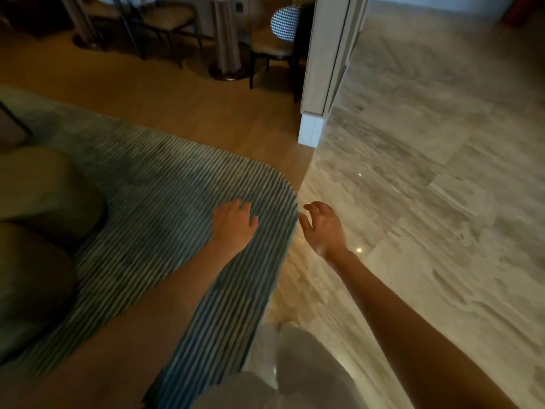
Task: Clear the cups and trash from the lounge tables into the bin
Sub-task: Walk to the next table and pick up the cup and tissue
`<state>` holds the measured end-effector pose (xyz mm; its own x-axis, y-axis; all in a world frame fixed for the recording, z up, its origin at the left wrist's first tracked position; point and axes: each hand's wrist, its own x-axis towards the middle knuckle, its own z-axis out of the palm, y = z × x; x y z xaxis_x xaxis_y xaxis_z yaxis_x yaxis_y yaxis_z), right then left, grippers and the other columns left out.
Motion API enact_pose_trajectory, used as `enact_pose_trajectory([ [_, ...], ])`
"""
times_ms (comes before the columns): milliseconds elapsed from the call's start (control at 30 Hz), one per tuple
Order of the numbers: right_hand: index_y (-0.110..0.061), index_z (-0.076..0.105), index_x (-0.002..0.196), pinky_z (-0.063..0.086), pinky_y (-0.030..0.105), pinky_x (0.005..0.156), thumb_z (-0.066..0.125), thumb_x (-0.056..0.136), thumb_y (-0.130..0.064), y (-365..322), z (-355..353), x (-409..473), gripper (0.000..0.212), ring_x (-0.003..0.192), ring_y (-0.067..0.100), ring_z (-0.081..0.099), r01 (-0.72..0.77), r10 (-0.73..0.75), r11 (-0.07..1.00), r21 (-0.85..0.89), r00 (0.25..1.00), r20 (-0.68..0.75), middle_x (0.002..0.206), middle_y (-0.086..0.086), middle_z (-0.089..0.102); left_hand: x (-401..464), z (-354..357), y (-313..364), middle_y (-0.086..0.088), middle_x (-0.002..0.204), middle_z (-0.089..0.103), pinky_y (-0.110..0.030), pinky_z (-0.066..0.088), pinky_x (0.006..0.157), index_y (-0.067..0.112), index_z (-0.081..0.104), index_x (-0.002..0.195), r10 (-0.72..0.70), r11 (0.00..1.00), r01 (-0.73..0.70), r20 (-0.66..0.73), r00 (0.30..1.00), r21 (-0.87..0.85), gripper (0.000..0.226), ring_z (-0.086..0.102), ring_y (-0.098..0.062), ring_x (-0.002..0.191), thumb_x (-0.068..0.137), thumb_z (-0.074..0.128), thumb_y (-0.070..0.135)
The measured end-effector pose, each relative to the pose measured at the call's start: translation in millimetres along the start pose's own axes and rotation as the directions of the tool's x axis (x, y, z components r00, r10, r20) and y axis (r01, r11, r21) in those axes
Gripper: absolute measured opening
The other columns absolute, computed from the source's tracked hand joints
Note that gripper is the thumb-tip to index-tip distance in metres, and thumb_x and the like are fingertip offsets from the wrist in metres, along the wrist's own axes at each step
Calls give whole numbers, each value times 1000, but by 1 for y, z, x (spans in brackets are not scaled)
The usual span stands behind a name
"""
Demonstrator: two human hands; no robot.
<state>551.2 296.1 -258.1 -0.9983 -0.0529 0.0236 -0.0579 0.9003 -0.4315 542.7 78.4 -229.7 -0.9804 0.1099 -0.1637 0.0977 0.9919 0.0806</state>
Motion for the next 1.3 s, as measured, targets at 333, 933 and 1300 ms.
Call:
enact_pose_trajectory([
  [333,-9,55,125,40,41,103,36,100,-33,-3,-35,261,39,119,29,48,196,-195,981,3,974,116,127,12,55,222,-70,-24,-11,132,54,-44,41,99,11,48,134,-104,994,100,-146,984,-32,49,51,-30,118,96,39,42],
  [933,0,61,112,37,35,91,44,99,-22,-106,-11,751,30,106,31,53,330,-331,943,33,933,140,112,18,59,651,-192,-189,-8,136,49,-40,37,100,14,44,135,-253,965,233,-193,948,-120,45,45,-28,123,96,42,37],
  [1300,-3,59,116,36,37,100,46,97,-27,-127,16,1071,34,115,30,47,497,-489,866,-59,865,111,117,16,58,917,-222,-251,-7,143,41,-41,33,104,15,42,135,-413,910,403,-124,902,-99,48,39,-28,130,95,41,41],
])
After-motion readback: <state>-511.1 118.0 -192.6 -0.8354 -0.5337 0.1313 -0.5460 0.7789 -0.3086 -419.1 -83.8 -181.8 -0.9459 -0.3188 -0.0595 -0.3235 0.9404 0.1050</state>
